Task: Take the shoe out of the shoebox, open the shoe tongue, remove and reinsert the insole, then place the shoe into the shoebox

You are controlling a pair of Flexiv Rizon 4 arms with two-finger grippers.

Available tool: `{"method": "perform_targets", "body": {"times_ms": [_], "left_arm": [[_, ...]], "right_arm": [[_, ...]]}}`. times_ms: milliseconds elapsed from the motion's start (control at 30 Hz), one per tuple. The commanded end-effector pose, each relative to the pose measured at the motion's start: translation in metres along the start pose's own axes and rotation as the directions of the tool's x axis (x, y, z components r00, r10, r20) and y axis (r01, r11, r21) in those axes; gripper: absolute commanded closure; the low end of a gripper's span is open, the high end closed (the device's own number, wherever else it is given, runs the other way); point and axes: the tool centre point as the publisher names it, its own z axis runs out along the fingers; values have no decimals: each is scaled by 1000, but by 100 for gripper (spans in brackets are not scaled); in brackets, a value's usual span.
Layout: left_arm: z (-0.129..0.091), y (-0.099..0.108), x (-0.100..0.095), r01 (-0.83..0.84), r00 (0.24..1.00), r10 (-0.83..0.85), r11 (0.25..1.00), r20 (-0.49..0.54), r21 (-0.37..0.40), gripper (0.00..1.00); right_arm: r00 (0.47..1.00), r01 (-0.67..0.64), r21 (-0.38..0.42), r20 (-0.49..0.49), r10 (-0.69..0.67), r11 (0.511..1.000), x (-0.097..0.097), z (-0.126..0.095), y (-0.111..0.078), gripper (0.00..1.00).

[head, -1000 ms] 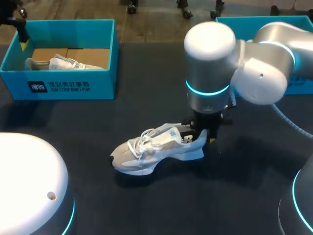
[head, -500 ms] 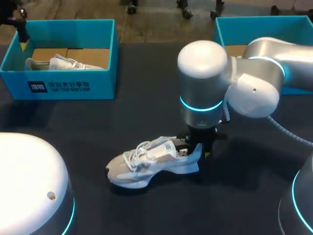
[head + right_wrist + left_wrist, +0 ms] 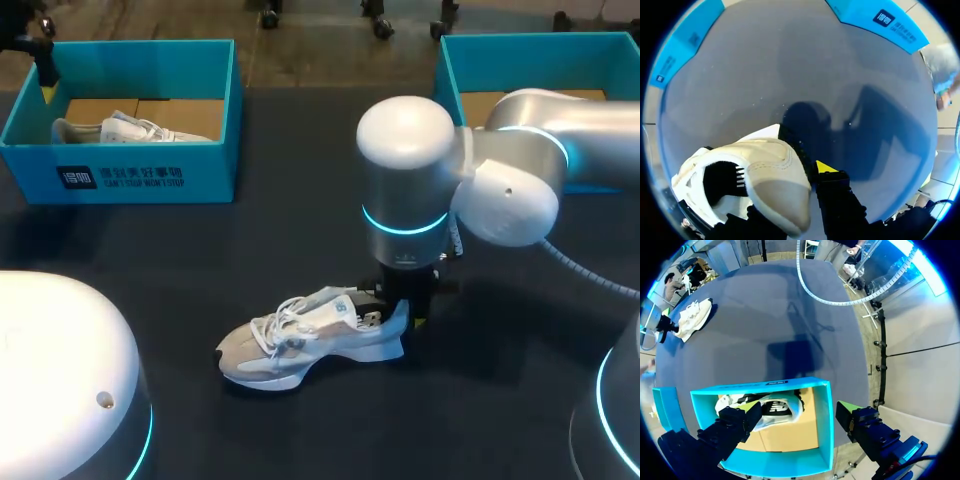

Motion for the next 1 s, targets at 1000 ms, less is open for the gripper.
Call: {"method": "perform_targets", "body": {"times_ms": [1000], "left_arm": [[0, -1, 0, -1, 1000, 1, 1000, -2, -2, 0]], "right_arm": [[688, 446, -277, -502, -524, 851, -74, -116, 30, 0]]}}
